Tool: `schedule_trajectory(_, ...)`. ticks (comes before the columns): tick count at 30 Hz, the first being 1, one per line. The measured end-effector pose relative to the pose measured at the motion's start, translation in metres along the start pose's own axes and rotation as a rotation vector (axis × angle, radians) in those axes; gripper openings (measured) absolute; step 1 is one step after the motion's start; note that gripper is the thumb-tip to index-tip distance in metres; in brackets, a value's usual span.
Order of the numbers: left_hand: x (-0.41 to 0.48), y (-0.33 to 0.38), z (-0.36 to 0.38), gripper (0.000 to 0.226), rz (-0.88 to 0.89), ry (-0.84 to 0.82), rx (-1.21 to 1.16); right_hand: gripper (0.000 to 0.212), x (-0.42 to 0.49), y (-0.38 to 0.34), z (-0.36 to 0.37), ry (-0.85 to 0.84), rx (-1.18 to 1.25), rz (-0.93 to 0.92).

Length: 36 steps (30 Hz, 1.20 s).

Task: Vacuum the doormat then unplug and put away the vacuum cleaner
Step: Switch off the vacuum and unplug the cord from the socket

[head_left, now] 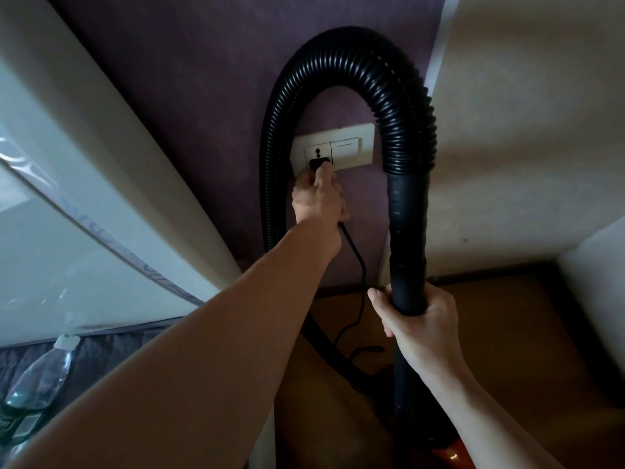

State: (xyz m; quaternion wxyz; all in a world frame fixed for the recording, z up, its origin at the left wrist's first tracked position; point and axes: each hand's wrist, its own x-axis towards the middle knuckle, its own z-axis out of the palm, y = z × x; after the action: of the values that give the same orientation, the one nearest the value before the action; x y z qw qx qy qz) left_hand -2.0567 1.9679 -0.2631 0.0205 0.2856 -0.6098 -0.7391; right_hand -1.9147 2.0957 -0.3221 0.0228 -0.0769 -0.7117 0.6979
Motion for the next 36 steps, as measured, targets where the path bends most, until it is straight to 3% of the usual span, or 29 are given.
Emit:
schedule_trajectory(7,-0.004,-0.006,0.004,0.023,0.050,0.068,-0.027,0.032,-0.001,0.002,0.001,-0.007,-0.002,0.008)
schedule_trajectory(15,-0.012,-0.011,0.002,0.021,0.169,0.142,0.127,0.036,-0.004,0.003,-0.002,-0.032,-0.013,-0.018)
schedule_trajectory(18,-0.050,-0.051,-0.011,0.017,0.380,-0.110,0.426,0.032,-0.007,0.002,-0.003,-0.028,0.033,0.037)
schedule_trajectory(20,-0.075,-0.077,-0.023,0.018,0.301,-0.249,0.380,0.026,-0.013,0.001,-0.007,-0.041,0.030,0.060)
schedule_trajectory(24,-0.090,-0.110,-0.036,0.015,0.148,-0.267,0.277,0.023,-0.037,-0.003,-0.028,-0.031,-0.036,0.044)
schedule_trajectory(31,-0.145,-0.157,-0.026,0.009,0.086,-0.307,0.364,0.022,-0.079,0.004,-0.096,-0.069,-0.083,0.047)
schedule_trajectory(36,-0.186,-0.194,-0.012,0.020,0.072,-0.403,0.420,0.019,-0.102,0.012,-0.157,-0.091,-0.059,0.072)
